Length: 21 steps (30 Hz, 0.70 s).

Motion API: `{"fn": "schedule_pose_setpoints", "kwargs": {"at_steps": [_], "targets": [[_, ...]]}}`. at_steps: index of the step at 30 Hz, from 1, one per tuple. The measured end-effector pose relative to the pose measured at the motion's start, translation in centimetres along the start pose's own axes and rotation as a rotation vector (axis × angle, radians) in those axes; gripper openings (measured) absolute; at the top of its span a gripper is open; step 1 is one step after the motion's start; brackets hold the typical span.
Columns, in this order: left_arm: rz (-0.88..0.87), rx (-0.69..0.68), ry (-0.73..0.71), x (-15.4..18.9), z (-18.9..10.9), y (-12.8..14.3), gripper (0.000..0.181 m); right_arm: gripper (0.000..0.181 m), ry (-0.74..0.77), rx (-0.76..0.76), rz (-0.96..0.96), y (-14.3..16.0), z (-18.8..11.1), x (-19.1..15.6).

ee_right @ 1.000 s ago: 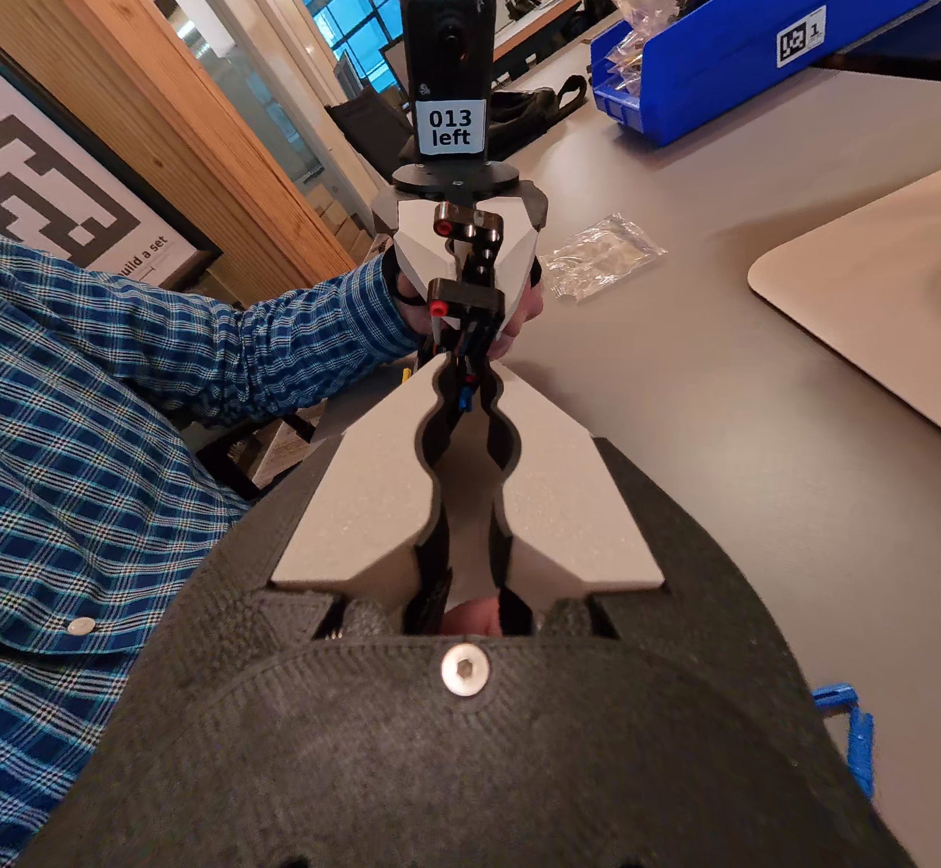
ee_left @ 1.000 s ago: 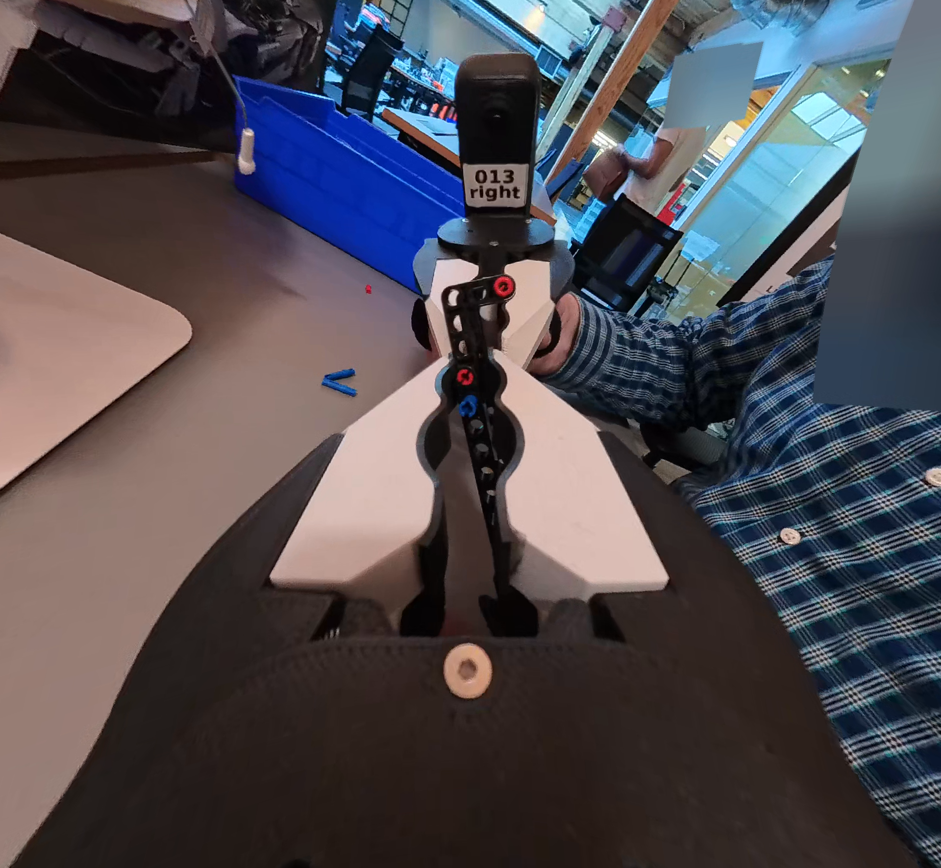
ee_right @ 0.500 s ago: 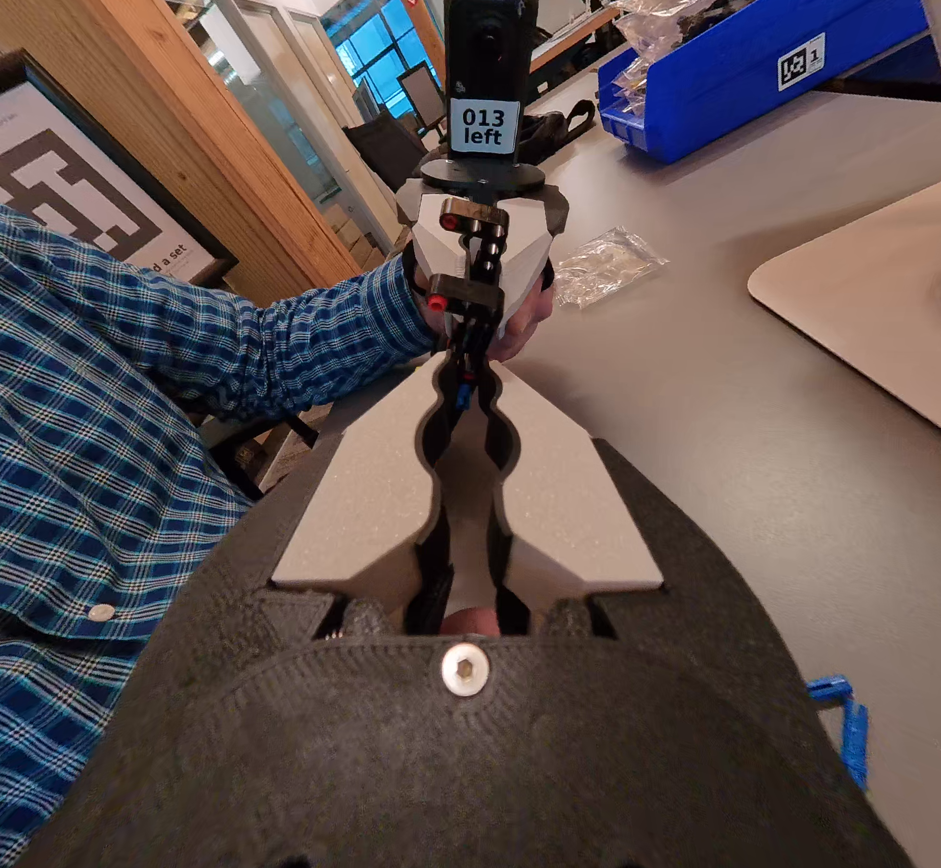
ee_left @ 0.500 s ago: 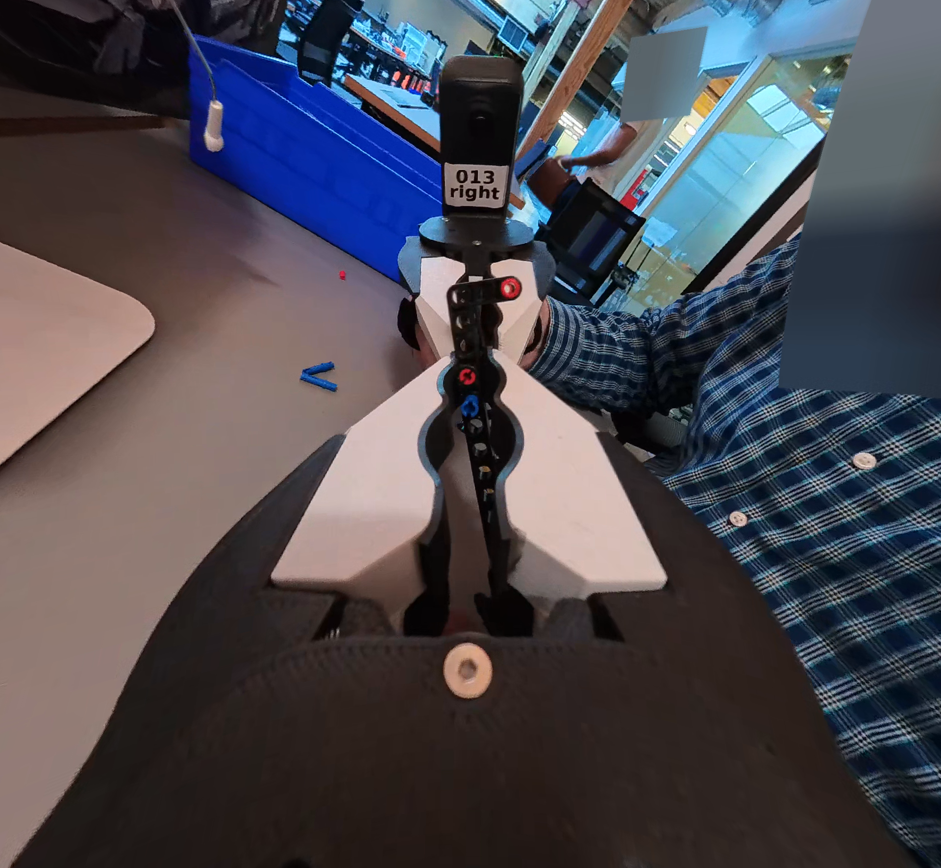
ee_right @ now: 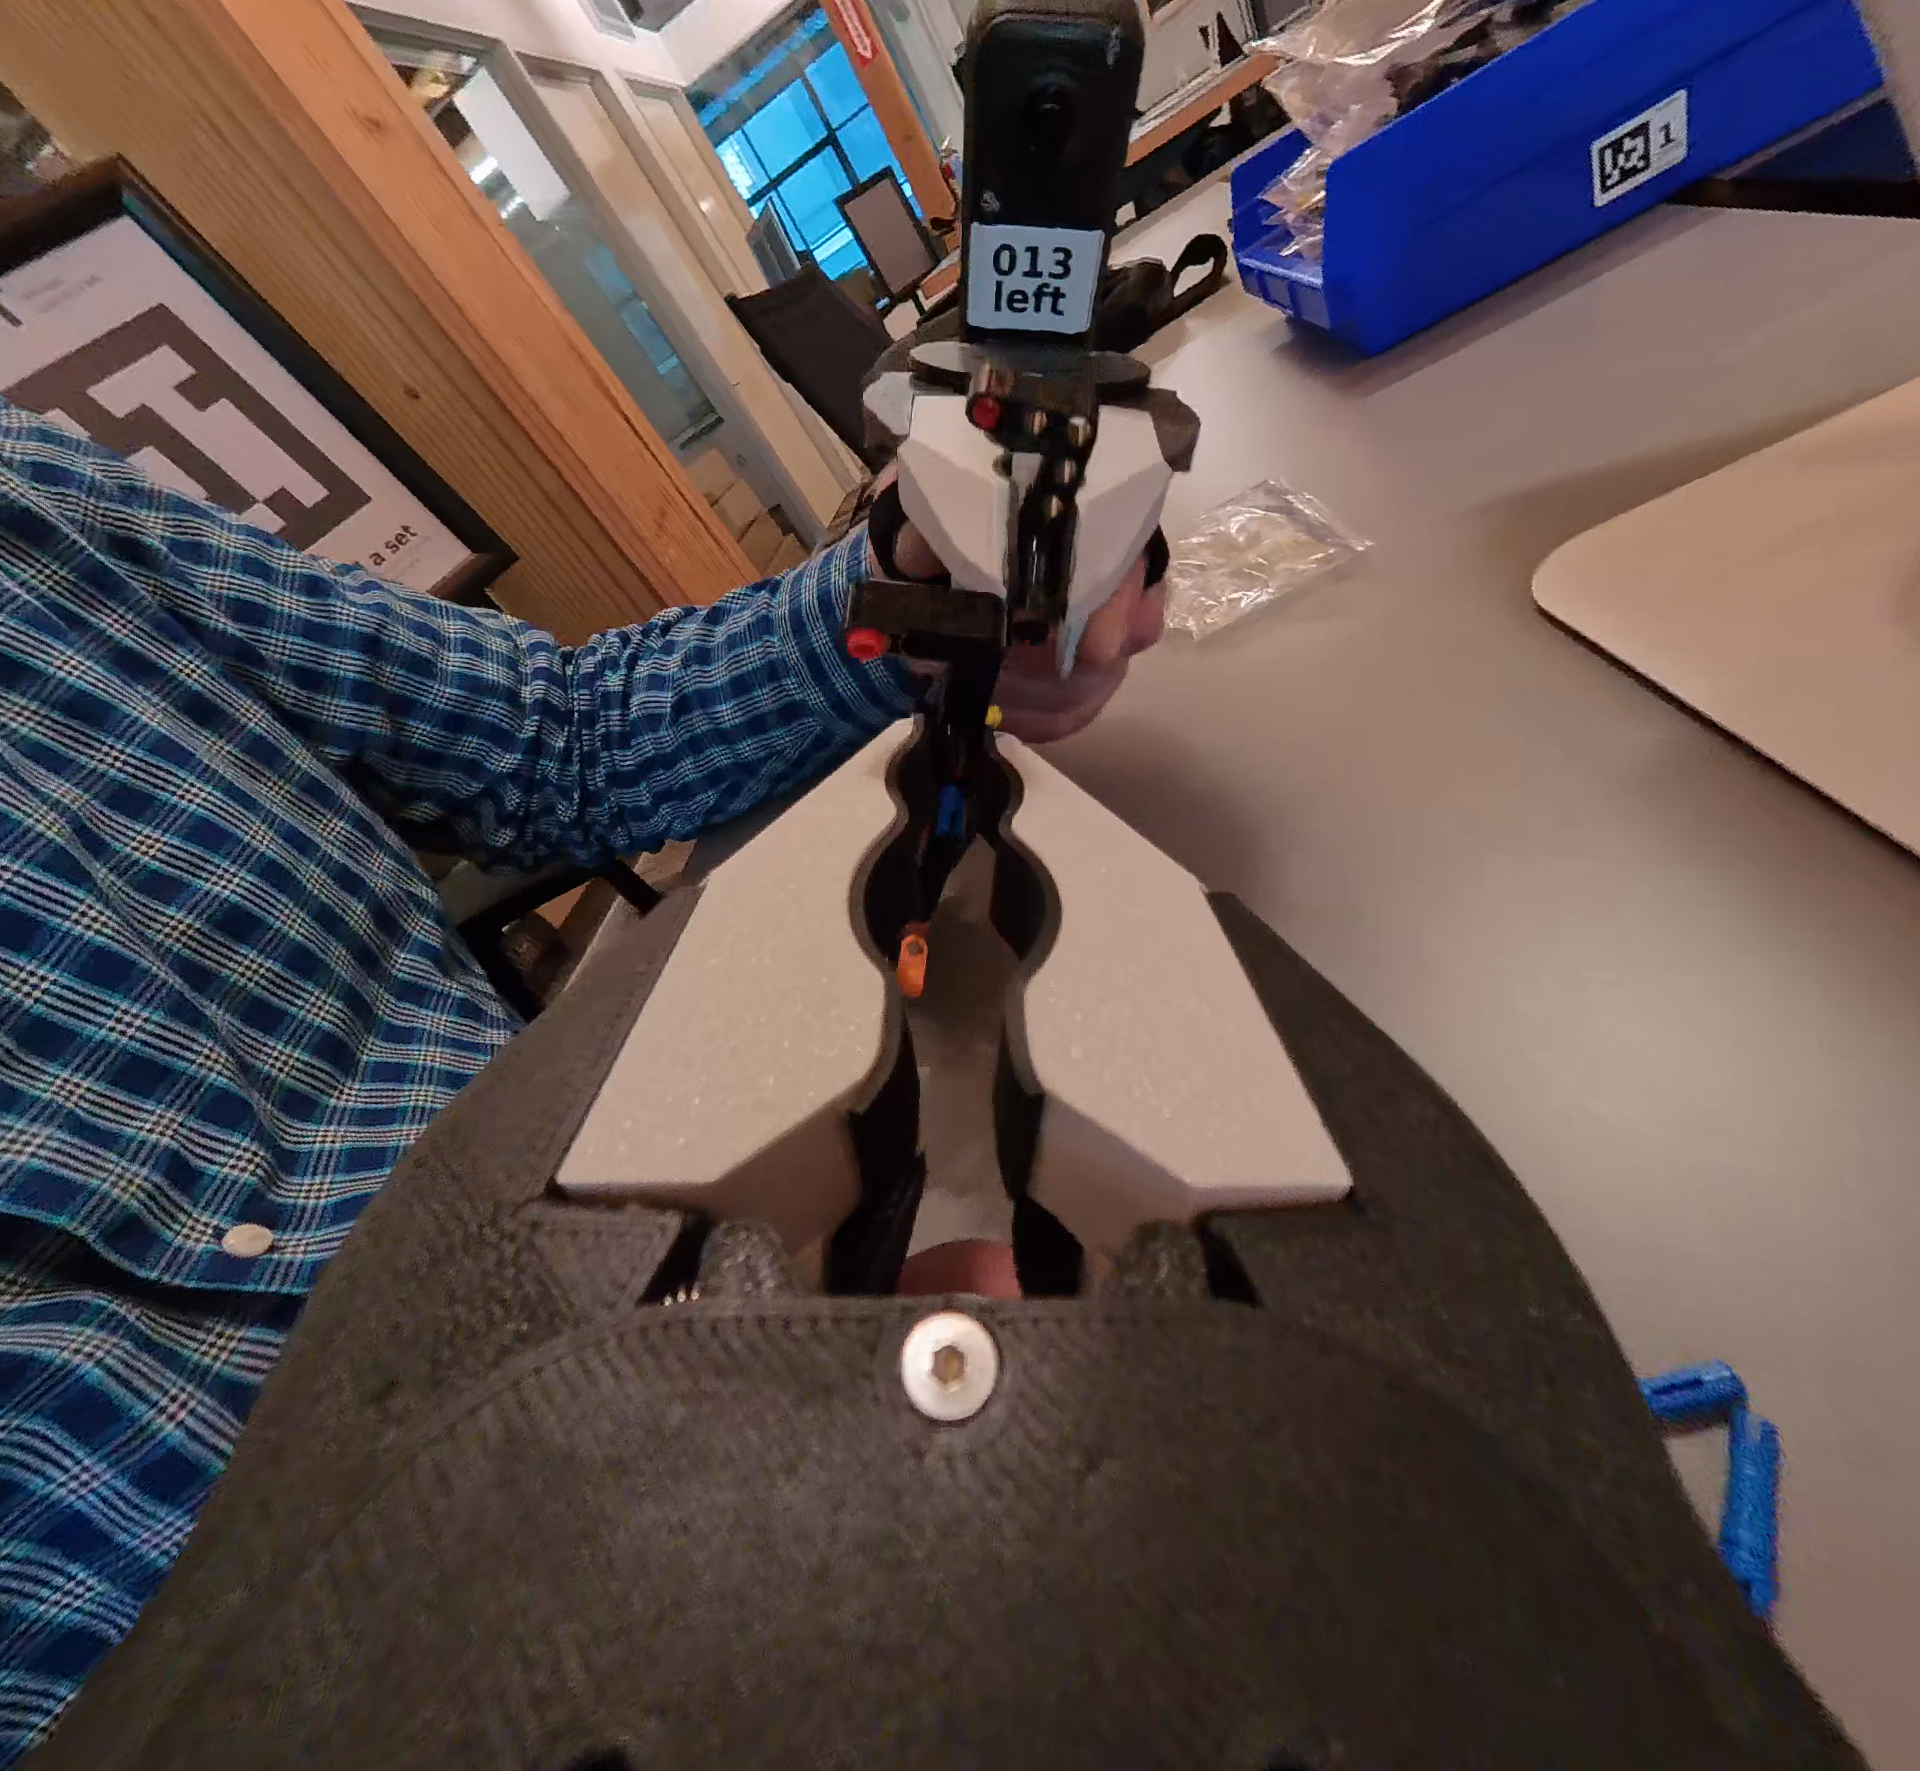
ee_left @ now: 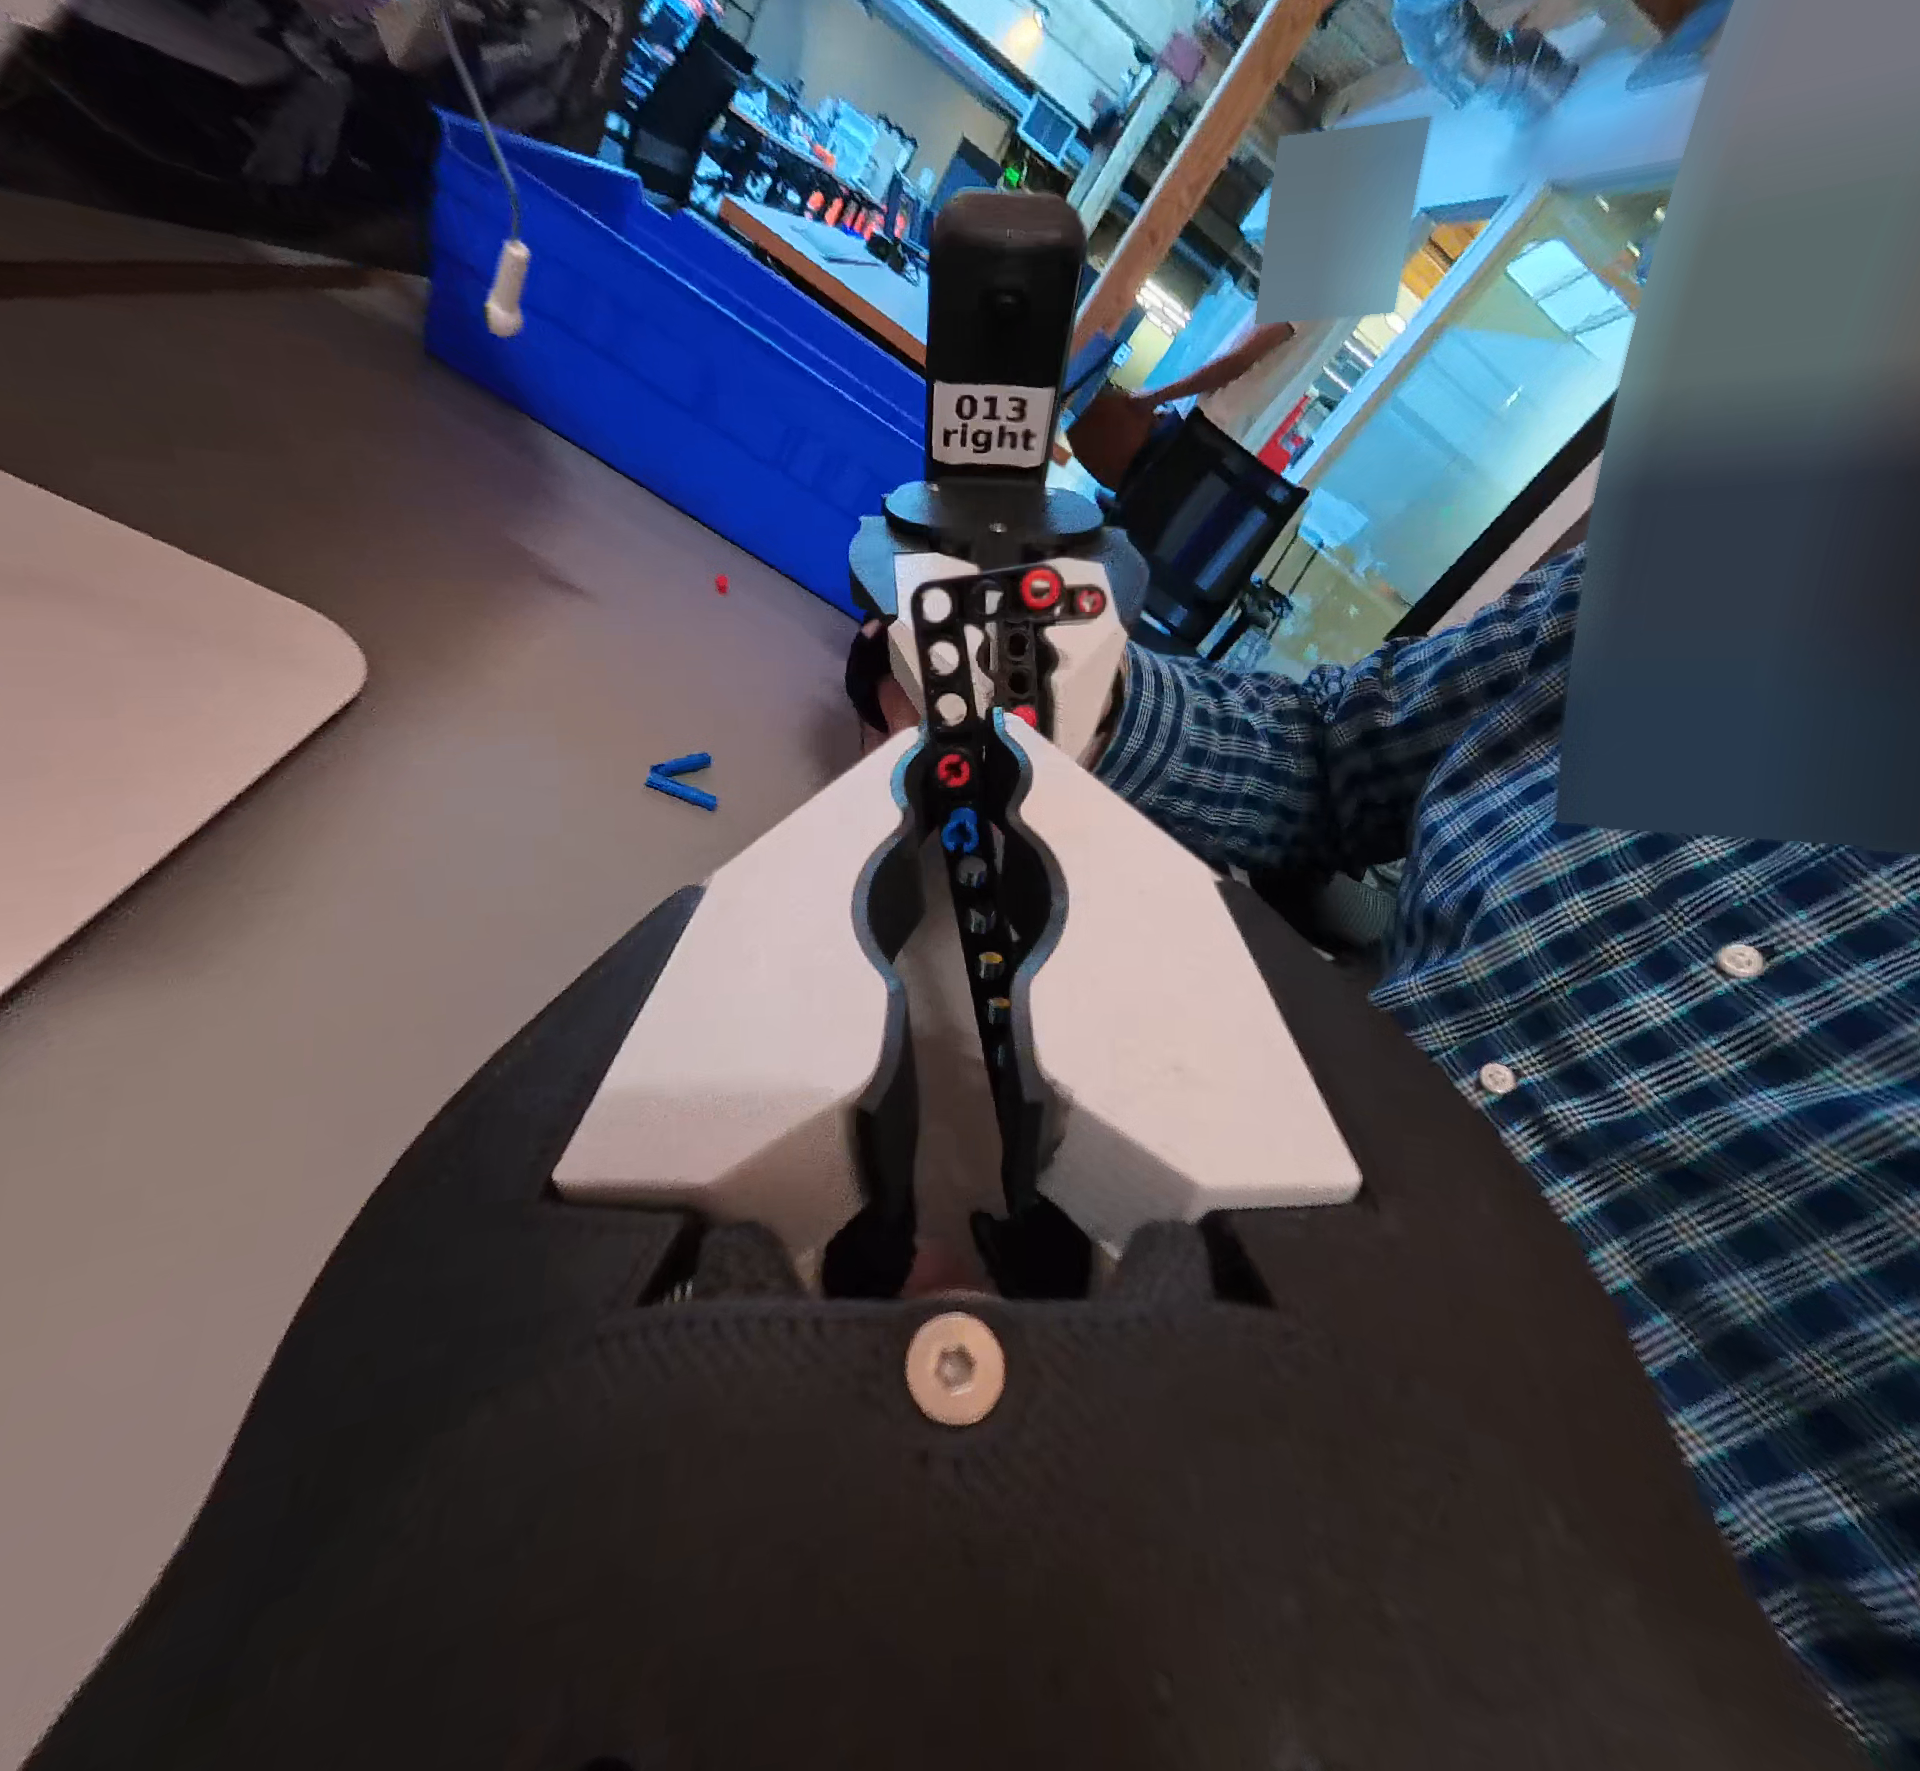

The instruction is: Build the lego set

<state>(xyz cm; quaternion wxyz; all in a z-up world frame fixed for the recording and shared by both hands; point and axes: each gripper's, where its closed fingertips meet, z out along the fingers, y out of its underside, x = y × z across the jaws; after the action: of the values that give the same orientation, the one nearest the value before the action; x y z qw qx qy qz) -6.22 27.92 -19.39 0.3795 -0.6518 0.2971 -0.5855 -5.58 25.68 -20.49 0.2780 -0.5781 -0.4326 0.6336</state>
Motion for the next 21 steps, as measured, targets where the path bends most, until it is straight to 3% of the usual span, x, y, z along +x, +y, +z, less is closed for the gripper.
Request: {"fn": "schedule_pose_setpoints", "kwargs": {"at_steps": [7,11,14,17,21], "targets": [[-0.003,-0.001,-0.003,-0.5,0.4,-0.3,0.005,0.008,0.072,0.014,0.006,-0.4,-0.1,1.3],[0.003,-0.001,-0.006,-0.4,0.4,-0.3,0.005,0.045,0.177,-0.029,0.016,0.0,-1.6,2.2],[0.001,0.006,-0.02,-0.5,0.3,-0.3,0.006,0.026,0.222,-0.182,-0.041,2.3,-3.7,0.6],[-0.009,0.015,-0.025,-0.7,0.1,-0.3,0.006,0.02,0.331,-0.443,-0.153,6.9,-5.8,-0.6],[-0.012,0.018,-0.037,-0.5,0.2,-0.4,0.006,0.021,0.407,-0.632,-0.219,11.2,-6.8,-2.0]]}}
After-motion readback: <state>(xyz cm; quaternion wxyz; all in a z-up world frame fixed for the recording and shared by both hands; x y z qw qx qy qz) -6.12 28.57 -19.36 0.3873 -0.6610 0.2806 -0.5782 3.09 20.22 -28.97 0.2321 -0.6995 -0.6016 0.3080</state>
